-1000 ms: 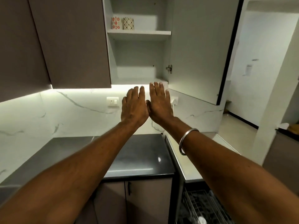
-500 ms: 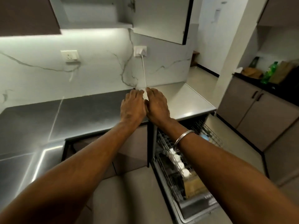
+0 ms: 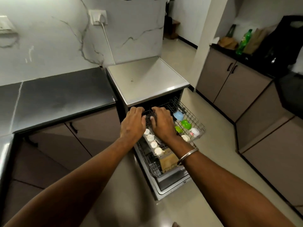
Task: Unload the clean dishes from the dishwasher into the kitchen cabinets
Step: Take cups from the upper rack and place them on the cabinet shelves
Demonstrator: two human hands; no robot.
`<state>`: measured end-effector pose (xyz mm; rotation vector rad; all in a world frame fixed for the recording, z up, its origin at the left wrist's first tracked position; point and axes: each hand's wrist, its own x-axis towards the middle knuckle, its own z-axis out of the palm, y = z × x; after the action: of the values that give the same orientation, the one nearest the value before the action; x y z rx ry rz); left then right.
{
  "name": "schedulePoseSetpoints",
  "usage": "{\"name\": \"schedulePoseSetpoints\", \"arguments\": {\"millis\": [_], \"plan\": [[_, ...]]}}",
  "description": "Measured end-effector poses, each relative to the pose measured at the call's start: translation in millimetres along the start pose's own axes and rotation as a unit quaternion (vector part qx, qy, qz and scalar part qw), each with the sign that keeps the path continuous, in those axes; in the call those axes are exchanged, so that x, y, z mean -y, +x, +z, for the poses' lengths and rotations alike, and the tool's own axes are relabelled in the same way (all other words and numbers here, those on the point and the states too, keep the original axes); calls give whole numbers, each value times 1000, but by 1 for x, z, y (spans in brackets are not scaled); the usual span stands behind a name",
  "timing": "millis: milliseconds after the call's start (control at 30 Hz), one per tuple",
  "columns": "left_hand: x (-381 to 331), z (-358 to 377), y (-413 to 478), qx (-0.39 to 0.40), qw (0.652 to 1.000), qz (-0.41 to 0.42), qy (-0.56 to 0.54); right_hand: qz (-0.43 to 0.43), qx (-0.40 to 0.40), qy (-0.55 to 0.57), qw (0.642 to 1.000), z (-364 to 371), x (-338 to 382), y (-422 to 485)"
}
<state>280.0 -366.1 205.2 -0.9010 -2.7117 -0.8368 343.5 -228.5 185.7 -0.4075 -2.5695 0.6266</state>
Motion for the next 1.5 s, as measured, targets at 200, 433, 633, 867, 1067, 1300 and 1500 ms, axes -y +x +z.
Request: {"name": "schedulePoseSetpoints", "arguments": {"millis": [200, 433, 633, 867, 1067, 1300, 1500], "plan": [[-28, 83, 3, 60, 997, -50, -5, 52, 50, 3, 997, -4, -99, -13], [-16, 150, 20, 140, 986, -86, 3, 114, 111, 25, 987, 21, -168, -18], [30, 197, 61, 207, 975, -75, 18, 169, 148, 34, 974, 69, -198, -2], [89, 257, 106, 301, 951, -53, 42, 224, 165, 63, 958, 148, -217, 21], [138, 315, 122, 373, 923, -19, 91, 241, 204, 81, 945, 231, -236, 38], [181, 376, 150, 438, 870, 58, 217, 211, 294, 53, 931, 325, -263, 60], [201, 416, 169, 494, 832, 123, 221, 198, 354, 7, 914, 364, -276, 65]]}}
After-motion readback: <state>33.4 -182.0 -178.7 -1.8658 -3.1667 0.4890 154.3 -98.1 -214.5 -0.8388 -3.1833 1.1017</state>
